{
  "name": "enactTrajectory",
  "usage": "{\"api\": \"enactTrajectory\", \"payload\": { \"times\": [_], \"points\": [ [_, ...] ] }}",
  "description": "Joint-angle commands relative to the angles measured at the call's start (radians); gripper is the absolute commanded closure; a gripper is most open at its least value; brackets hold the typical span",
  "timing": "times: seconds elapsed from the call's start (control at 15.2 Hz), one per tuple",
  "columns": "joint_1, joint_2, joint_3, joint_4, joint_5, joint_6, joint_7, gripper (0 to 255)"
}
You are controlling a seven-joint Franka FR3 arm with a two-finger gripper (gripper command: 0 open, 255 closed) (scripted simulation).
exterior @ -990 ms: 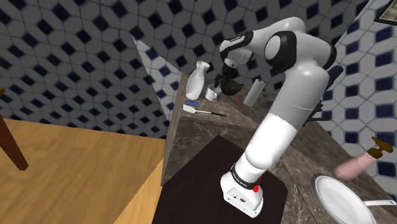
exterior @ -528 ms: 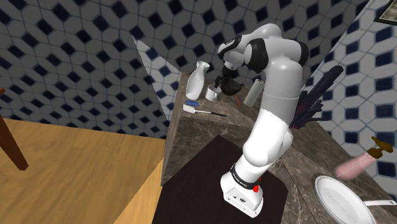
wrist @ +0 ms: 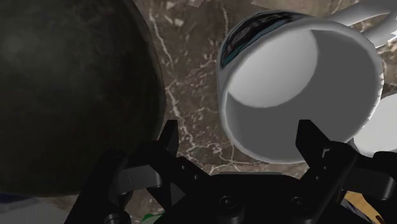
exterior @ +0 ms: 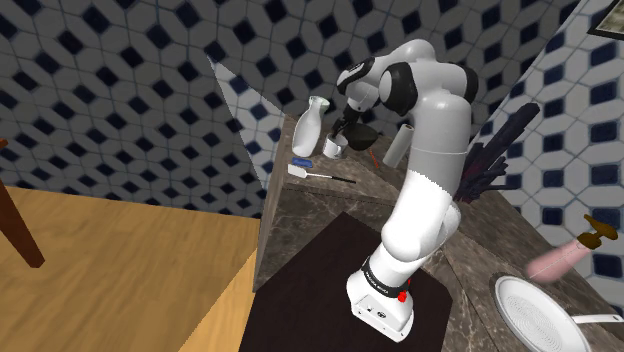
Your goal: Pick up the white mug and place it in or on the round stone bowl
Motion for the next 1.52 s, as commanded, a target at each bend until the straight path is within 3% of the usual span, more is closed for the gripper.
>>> {"api": "enactTrajectory", "payload": {
  "times": [0.0, 0.33, 0.4, 0.99, 1.45],
  "points": [
    [-0.013, 0.031, -0.011, -0.022, -0.008, 0.003, 0.003, 0],
    [-0.008, 0.033, -0.017, -0.021, -0.004, 0.002, 0.001, 0],
    [-0.009, 0.039, -0.015, -0.012, -0.002, -0.001, 0.002, 255],
    [-0.008, 0.033, -0.017, -0.021, -0.004, 0.002, 0.001, 255],
    [0.008, -0.016, -0.040, 0.009, -0.047, -0.067, 0.034, 255]
  ]
}}
